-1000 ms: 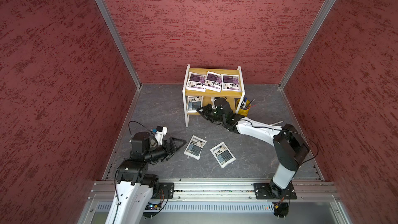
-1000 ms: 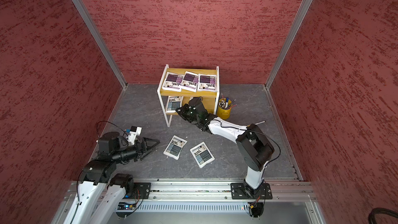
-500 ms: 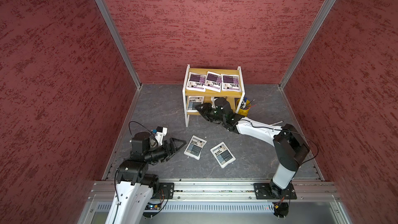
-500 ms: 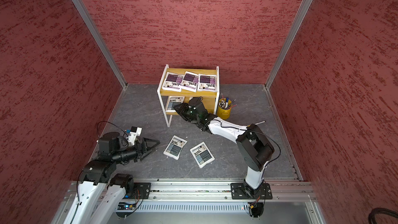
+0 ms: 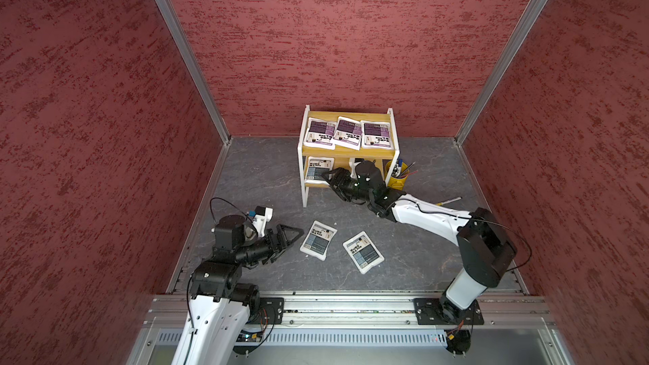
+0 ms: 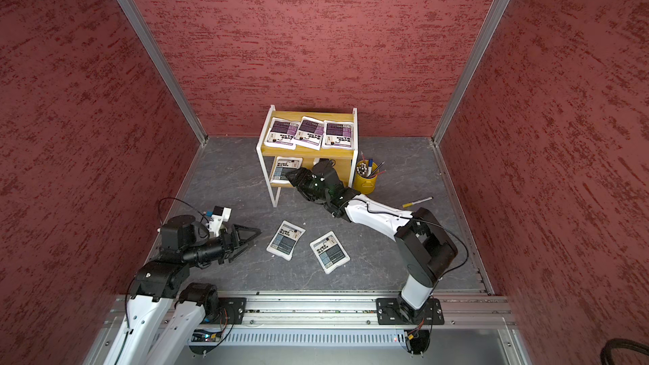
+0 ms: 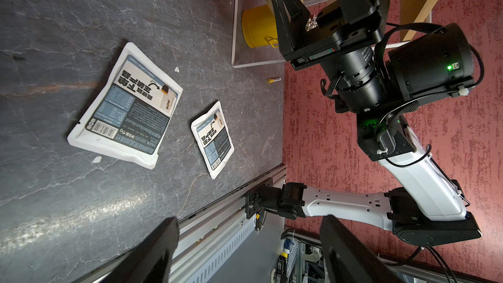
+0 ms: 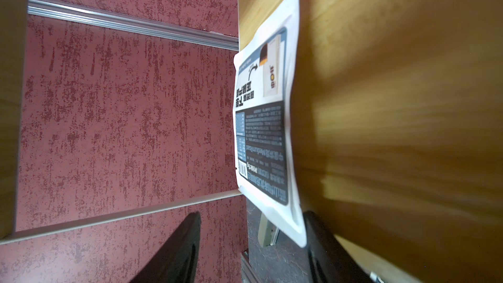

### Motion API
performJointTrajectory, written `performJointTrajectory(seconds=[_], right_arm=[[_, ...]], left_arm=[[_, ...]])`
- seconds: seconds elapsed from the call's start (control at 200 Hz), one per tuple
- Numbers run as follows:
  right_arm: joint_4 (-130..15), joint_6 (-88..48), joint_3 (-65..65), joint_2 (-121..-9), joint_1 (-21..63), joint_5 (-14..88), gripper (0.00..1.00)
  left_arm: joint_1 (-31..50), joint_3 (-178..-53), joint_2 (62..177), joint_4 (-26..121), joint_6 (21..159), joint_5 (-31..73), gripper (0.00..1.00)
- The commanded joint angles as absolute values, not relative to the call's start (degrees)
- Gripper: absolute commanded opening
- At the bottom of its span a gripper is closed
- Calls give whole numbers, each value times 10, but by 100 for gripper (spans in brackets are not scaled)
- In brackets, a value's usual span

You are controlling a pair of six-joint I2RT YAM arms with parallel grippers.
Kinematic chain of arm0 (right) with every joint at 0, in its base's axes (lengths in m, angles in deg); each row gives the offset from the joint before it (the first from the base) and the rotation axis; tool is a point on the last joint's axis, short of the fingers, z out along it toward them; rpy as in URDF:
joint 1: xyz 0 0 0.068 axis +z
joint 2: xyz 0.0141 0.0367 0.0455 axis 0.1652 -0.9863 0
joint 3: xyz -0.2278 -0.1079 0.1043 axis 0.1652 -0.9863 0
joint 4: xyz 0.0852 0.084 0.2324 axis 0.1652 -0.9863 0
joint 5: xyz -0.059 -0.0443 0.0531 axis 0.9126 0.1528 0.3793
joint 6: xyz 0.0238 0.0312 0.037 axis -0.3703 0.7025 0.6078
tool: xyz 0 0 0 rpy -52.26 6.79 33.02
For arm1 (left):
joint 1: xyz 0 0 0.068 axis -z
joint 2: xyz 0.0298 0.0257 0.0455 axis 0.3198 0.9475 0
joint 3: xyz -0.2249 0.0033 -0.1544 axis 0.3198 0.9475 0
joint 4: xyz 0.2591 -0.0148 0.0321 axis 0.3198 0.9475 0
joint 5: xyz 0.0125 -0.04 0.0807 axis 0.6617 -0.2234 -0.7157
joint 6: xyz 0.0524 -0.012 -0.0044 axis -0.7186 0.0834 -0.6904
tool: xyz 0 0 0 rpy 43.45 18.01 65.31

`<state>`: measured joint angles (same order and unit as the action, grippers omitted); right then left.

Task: Place the bagged coffee beans on the shelf by color
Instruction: Place the bagged coffee beans on the shelf, then pick up the bagged coffee beans at the center of the board.

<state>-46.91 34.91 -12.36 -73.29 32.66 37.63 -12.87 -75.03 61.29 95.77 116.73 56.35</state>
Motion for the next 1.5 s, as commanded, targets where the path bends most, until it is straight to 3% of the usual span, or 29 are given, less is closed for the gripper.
performJointTrajectory(seconds=[0.0,0.832,1.122,1.498], right_arm=[[-517,350,-137,-720,333,397,63],[-587,320,-231,-610,372,414,64],[-634,296,-289,-560,378,372,64],[-581,318,-350,-596,417,312,64]], left_arm=[[-133,-749,609,944,1167,566,85],[-134,-707,619,897,1199,552,85],[-128,-708,727,898,1160,522,85],[-76,-694,909,782,1138,467,89]])
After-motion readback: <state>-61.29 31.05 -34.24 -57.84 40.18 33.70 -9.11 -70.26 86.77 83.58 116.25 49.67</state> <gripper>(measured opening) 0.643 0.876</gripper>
